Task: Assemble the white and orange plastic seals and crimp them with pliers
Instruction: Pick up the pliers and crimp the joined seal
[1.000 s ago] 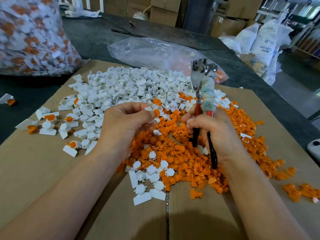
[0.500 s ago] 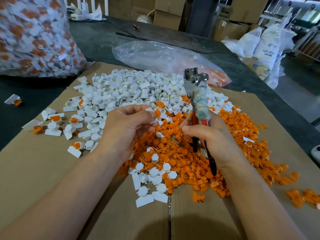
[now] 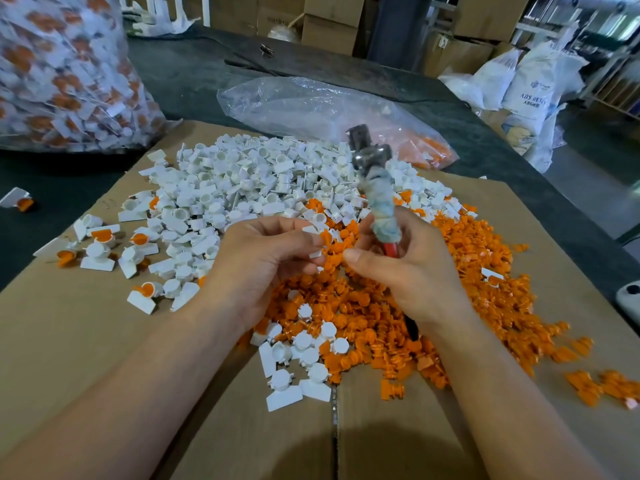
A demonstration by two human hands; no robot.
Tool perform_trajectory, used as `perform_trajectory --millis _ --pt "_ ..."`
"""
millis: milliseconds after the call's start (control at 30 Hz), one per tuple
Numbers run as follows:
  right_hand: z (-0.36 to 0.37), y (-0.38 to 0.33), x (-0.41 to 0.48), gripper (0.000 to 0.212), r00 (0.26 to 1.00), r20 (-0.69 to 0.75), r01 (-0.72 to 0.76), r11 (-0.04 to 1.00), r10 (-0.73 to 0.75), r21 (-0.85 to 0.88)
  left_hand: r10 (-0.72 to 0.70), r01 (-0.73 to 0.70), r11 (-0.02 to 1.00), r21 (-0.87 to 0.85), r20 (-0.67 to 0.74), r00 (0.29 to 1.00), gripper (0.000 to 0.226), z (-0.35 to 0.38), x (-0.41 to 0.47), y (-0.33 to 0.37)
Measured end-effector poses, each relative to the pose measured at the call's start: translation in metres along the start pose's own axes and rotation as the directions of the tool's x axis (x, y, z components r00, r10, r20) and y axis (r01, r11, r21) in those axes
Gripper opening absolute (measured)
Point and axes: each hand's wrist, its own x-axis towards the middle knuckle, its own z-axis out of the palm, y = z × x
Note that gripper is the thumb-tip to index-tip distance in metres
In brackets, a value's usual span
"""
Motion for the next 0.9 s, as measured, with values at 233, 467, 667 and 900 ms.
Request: perform_trajectory --millis 233,467,667,900 --pt "0.0097 -0.0011 -0.0037 0.04 0.992 -0.022 0.121 0.987 -0.124 -0.107 -0.033 0.031 0.999 0.038 0.038 0.999 0.011 0.0015 -0.0011 -0.002" --pt "0.0095 -0.0025 -0.0042 0.04 0.992 -0.006 0.127 0.99 -0.128 -0.068 -0.045 0.04 0.997 0.073 0.064 0.997 0.009 0.0006 -0.0022 -0.0028" --pt "0.0106 -0.002 -0.0039 0.042 0.991 -0.001 0.133 0.987 -0.133 -0.095 -0.06 0.055 0.995 0.079 0.065 0.996 0.006 0.0004 -0.0024 -0.0028" --pt "0.0089 -0.0008 -0.0041 0.04 0.992 0.01 0.127 0.984 -0.127 -0.127 -0.067 0.062 0.995 0.072 0.066 0.996 0.007 0.0003 -0.0019 -0.0033"
